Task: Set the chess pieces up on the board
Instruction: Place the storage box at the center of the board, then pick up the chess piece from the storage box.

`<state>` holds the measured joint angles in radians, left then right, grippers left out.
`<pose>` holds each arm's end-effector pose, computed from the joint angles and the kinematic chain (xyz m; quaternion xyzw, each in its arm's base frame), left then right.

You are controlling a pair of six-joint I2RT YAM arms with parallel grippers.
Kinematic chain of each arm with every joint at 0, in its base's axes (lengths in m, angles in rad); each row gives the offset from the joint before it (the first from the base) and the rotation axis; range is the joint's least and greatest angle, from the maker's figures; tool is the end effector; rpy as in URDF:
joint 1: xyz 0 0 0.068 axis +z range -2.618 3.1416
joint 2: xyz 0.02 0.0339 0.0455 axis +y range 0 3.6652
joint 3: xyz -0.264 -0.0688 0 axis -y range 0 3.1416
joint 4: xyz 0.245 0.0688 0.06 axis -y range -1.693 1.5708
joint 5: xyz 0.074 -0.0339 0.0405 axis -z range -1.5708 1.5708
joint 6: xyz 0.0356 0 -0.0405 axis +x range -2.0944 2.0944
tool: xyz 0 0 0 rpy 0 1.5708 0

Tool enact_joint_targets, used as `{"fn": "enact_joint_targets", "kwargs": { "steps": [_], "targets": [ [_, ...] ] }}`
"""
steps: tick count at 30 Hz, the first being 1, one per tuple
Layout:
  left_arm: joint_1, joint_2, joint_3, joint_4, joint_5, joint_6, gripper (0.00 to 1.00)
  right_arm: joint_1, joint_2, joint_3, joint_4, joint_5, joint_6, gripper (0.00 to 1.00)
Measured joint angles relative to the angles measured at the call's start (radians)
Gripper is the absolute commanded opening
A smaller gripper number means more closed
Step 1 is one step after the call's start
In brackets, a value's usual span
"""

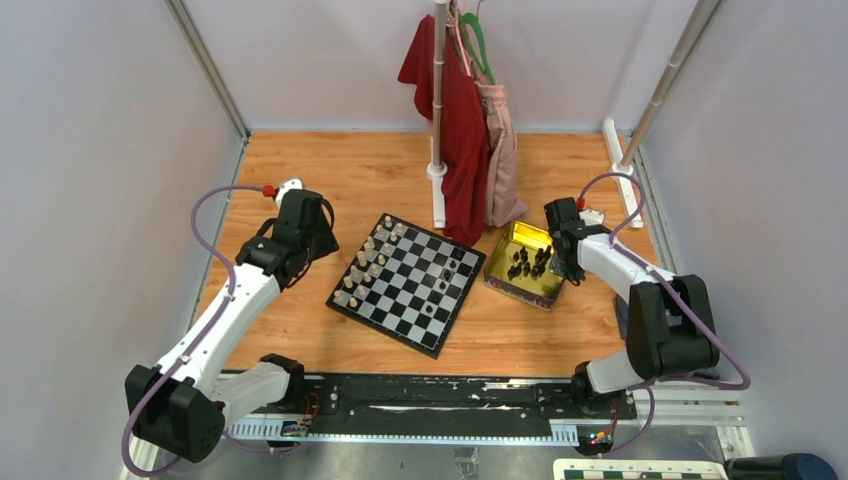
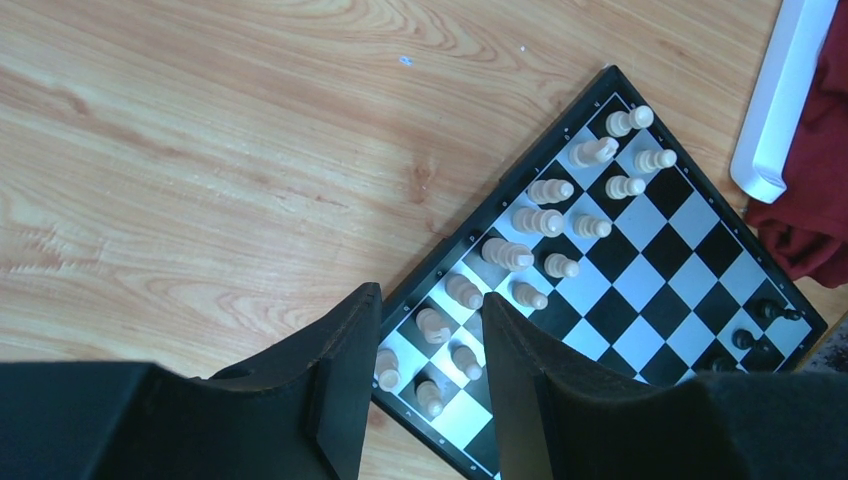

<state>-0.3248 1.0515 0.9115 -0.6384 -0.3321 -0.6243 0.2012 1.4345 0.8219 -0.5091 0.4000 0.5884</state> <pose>0.2090 -0.0581 0.2923 -0.1988 0.8901 -0.0383 0.4082 0.2629 0.0395 0.1871 0.2272 0.9291 -0.0948 0.2759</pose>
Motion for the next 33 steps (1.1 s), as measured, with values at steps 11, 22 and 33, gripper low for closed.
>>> {"fn": "enact_joint_targets", "kwargs": {
  "steps": [11, 22, 33],
  "targets": [
    [0.000, 0.011, -0.032, 0.018, 0.003, -0.009, 0.47, -0.025, 0.090, 0.046, 0.045, -0.008, -0.039, 0.37],
    [0.000, 0.011, -0.044, 0.032, 0.010, -0.011, 0.47, -0.027, 0.079, 0.076, 0.000, -0.005, -0.061, 0.42],
    [0.000, -0.001, -0.044, 0.043, 0.020, -0.011, 0.46, -0.027, -0.012, 0.237, -0.078, -0.024, -0.082, 0.34]
  ]
}}
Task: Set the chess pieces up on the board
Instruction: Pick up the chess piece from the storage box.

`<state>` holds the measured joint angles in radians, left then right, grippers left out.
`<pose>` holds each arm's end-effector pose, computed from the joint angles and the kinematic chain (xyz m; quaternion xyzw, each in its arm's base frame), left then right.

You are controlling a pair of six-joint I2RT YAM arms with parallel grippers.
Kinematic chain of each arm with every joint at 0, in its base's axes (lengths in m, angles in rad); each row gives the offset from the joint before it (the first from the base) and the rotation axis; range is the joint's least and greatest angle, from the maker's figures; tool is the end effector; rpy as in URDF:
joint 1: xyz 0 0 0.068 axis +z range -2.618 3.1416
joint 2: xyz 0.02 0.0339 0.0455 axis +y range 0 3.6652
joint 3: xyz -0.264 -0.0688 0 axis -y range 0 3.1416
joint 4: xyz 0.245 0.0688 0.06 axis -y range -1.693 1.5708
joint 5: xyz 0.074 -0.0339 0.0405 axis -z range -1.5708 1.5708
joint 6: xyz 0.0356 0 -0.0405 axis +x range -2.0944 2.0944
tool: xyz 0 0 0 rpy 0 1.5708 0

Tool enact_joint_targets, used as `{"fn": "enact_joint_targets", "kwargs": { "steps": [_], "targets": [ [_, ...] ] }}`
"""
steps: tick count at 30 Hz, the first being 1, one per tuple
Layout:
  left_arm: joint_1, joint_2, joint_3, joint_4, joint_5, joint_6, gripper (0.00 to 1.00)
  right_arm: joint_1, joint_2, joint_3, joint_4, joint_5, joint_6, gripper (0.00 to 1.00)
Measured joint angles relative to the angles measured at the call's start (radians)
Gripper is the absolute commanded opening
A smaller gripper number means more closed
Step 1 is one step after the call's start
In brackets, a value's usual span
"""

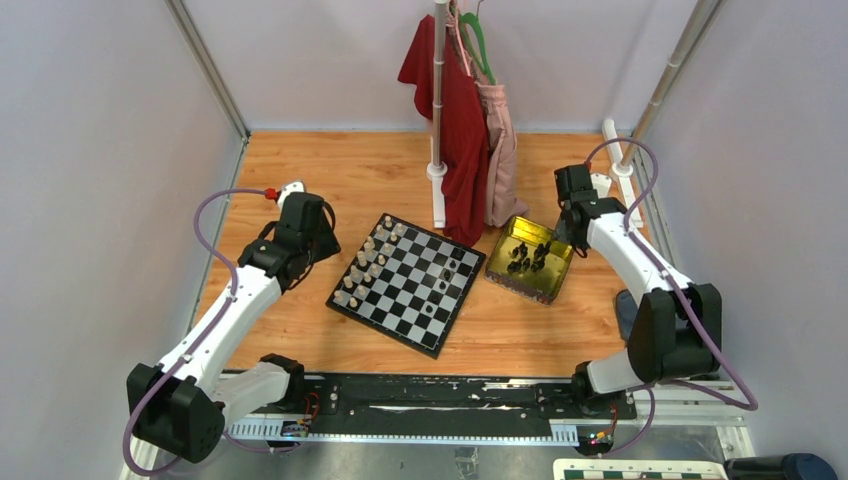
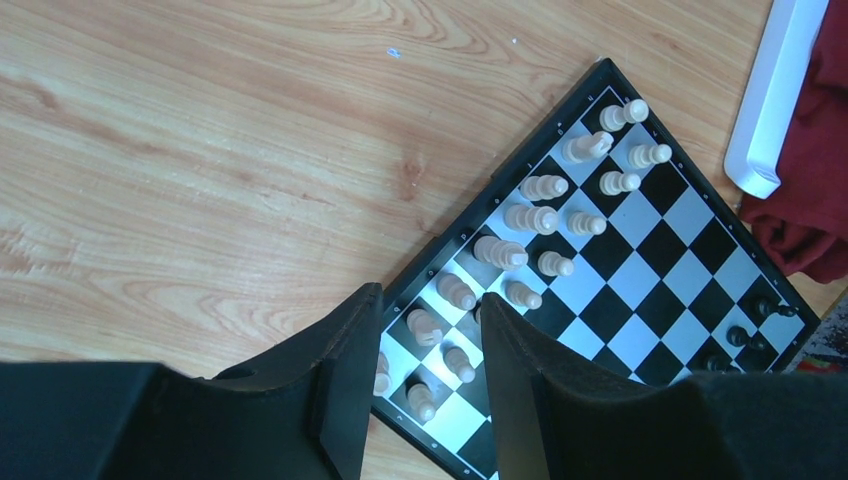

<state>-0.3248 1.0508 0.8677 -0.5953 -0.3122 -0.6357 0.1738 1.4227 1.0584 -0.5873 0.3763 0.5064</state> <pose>0.2096 -0.0590 0.2812 -0.2004 0.8910 -0.0489 0.4044 0.2913 0.0379 0.2562 0.2111 0.9133 -0.0681 0.3416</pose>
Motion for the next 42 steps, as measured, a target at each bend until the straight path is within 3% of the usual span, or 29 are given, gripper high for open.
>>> {"fn": "enact_joint_targets", "kwargs": {
  "steps": [20, 42],
  "targets": [
    [0.000, 0.000, 0.000, 0.019, 0.018, 0.001, 0.47, 0.042, 0.192, 0.113, -0.011, -0.130, -0.055, 0.37],
    [0.000, 0.002, 0.000, 0.029, 0.017, 0.001, 0.47, 0.053, 0.265, 0.125, -0.002, -0.158, -0.055, 0.35]
  ]
}}
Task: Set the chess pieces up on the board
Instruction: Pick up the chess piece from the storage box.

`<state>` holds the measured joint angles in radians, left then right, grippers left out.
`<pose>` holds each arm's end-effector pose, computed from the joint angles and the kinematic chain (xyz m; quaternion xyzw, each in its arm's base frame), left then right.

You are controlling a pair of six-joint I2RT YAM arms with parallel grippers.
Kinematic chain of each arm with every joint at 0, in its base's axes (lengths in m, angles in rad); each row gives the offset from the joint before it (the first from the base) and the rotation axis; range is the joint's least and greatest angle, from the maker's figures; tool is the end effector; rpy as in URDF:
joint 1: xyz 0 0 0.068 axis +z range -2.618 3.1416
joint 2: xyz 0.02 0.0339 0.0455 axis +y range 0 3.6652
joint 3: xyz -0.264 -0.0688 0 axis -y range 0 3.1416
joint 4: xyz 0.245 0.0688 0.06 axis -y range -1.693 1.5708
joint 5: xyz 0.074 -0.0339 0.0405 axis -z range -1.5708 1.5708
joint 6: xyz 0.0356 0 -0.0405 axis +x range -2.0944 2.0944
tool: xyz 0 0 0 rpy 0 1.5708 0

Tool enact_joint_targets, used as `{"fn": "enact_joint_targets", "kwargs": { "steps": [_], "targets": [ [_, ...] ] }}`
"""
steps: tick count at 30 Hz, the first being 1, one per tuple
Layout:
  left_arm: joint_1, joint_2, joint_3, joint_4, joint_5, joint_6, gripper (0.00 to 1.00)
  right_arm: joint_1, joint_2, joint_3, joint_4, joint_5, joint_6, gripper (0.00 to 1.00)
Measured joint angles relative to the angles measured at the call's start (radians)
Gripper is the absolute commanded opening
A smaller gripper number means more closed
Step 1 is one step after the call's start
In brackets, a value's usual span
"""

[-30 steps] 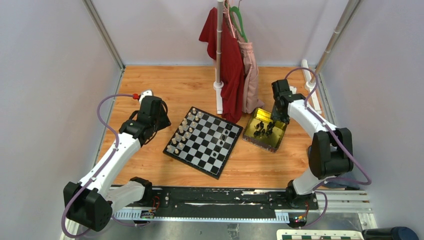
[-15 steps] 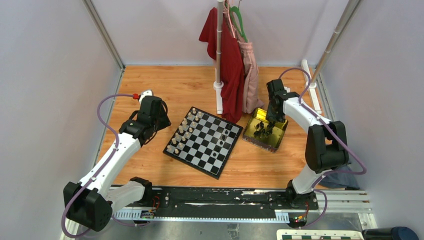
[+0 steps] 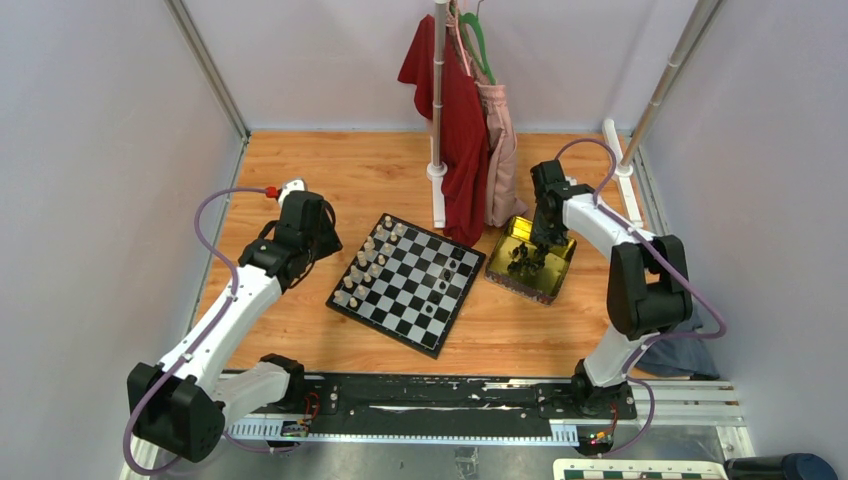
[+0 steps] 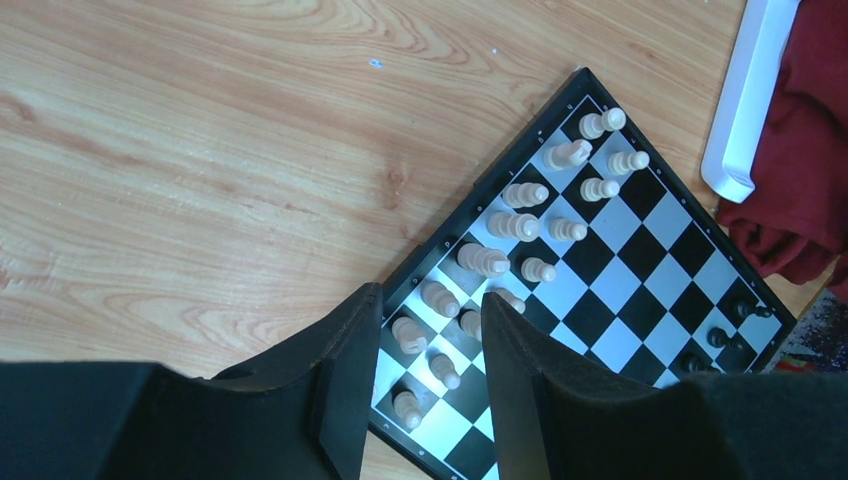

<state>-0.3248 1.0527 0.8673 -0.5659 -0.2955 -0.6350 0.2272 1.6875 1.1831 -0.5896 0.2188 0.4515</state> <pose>0.2119 -0.0604 0.2829 -0.1981 0.8873 -0.0621 0.4119 0.3370 0.0700 0.2132 0.1337 0.9570 -0.0219 0.2567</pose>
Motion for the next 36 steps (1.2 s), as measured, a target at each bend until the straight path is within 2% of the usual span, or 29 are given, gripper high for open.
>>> {"fn": "enact_joint_targets", "kwargs": {
  "steps": [15, 24, 36],
  "targets": [
    [0.000, 0.019, 0.000, 0.012, -0.002, 0.000, 0.47, 0.000, 0.038, 0.005, 0.014, -0.010, -0.001, 0.27],
    [0.000, 0.031, 0.000, 0.015, -0.004, 0.000, 0.47, 0.000, 0.050, 0.025, 0.017, -0.011, -0.008, 0.00],
    [0.000, 0.034, 0.000, 0.016, -0.004, 0.000, 0.47, 0.001, 0.050, 0.034, 0.017, -0.013, -0.011, 0.00]
  ]
}}
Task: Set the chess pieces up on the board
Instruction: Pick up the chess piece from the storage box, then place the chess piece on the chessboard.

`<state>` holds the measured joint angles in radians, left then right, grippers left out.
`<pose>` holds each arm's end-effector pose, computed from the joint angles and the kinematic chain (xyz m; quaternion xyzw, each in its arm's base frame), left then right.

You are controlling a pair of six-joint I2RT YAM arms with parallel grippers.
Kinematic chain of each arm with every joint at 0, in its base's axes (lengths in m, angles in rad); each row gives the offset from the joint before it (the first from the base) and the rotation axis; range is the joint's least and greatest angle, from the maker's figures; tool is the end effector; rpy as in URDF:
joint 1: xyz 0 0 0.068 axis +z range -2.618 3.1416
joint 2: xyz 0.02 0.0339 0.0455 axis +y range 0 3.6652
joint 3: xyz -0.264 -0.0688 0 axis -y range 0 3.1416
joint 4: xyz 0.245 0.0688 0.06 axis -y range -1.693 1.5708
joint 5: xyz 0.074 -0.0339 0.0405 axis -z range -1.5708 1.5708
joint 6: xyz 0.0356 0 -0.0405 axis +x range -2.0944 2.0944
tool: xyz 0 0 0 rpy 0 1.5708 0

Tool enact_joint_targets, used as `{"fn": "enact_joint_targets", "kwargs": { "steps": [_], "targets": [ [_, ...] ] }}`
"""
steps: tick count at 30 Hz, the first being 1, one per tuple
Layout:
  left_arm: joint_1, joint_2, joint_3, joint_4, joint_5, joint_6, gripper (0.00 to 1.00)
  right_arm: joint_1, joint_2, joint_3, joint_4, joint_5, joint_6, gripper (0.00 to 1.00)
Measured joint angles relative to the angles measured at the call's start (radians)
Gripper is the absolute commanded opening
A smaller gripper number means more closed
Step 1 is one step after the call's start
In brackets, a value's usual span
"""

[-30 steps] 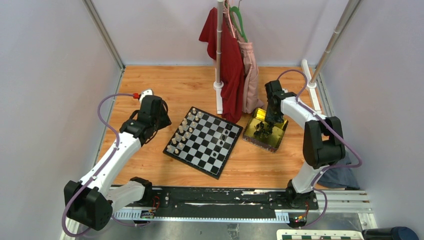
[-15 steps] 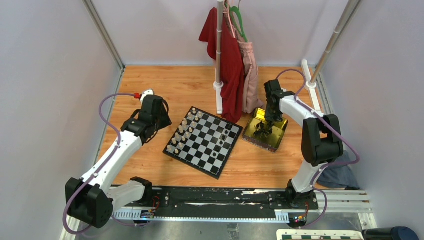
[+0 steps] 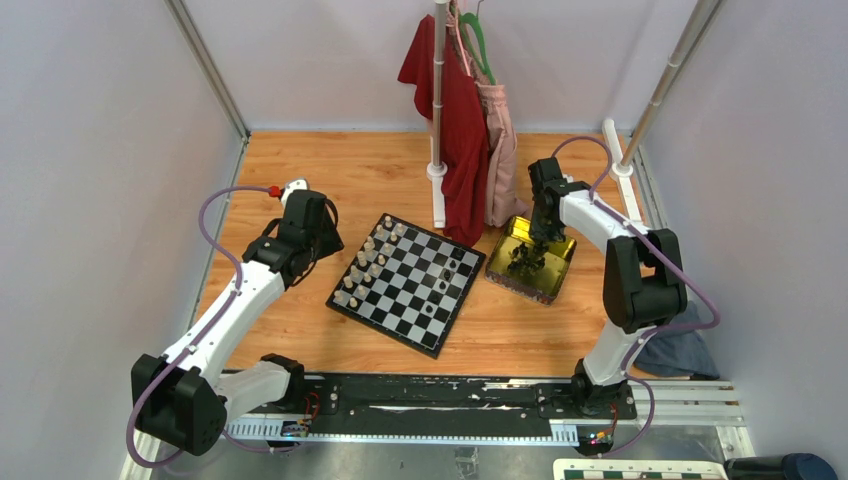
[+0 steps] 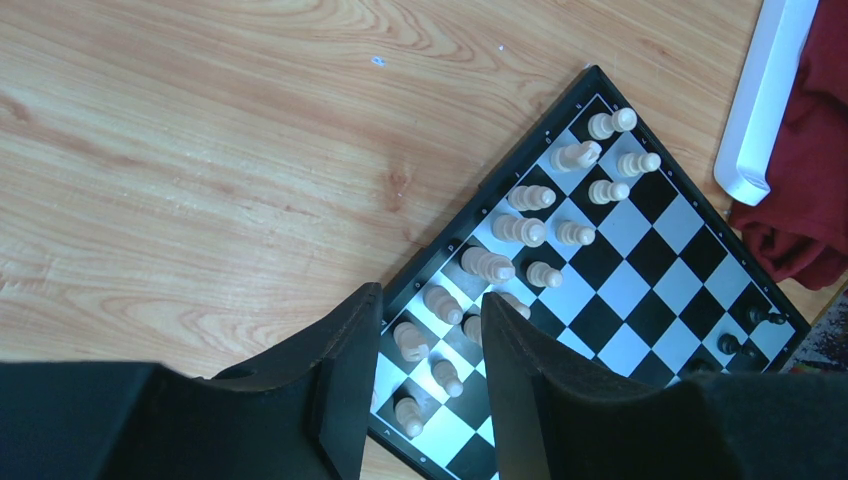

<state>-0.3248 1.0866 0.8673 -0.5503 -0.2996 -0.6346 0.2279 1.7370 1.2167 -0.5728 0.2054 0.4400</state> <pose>0.2184 -0.0624 0.2773 -0.1980 0.8906 -0.0560 0.4055 0.3486 0.0734 0.2075 0.1264 0.9585 -0.0170 0.2550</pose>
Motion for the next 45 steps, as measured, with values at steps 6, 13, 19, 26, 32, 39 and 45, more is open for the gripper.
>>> {"fn": "enact_joint_targets", "kwargs": {
  "steps": [6, 13, 19, 26, 32, 39, 45],
  "targets": [
    [0.000, 0.000, -0.012, 0.004, 0.000, 0.000, 0.47, 0.015, -0.030, 0.000, -0.012, 0.000, -0.004, 0.00],
    [0.000, -0.005, -0.027, -0.001, 0.000, 0.008, 0.47, 0.087, -0.104, 0.000, -0.035, 0.016, -0.011, 0.00],
    [0.000, -0.027, -0.029, -0.017, -0.005, 0.023, 0.55, 0.157, -0.187, -0.006, -0.066, 0.041, -0.011, 0.00],
    [0.000, -0.066, -0.046, -0.033, -0.007, 0.039, 0.69, 0.240, -0.283, -0.024, -0.116, 0.084, -0.005, 0.00],
    [0.000, -0.084, -0.063, -0.035, -0.002, 0.051, 0.83, 0.347, -0.323, -0.035, -0.165, 0.115, 0.012, 0.00],
    [0.000, -0.101, -0.094, -0.035, 0.006, 0.054, 1.00, 0.463, -0.343, -0.038, -0.196, 0.129, 0.027, 0.00],
    [0.000, -0.115, -0.095, -0.035, 0.008, 0.052, 1.00, 0.573, -0.305, -0.038, -0.206, 0.140, 0.041, 0.00]
  ]
}}
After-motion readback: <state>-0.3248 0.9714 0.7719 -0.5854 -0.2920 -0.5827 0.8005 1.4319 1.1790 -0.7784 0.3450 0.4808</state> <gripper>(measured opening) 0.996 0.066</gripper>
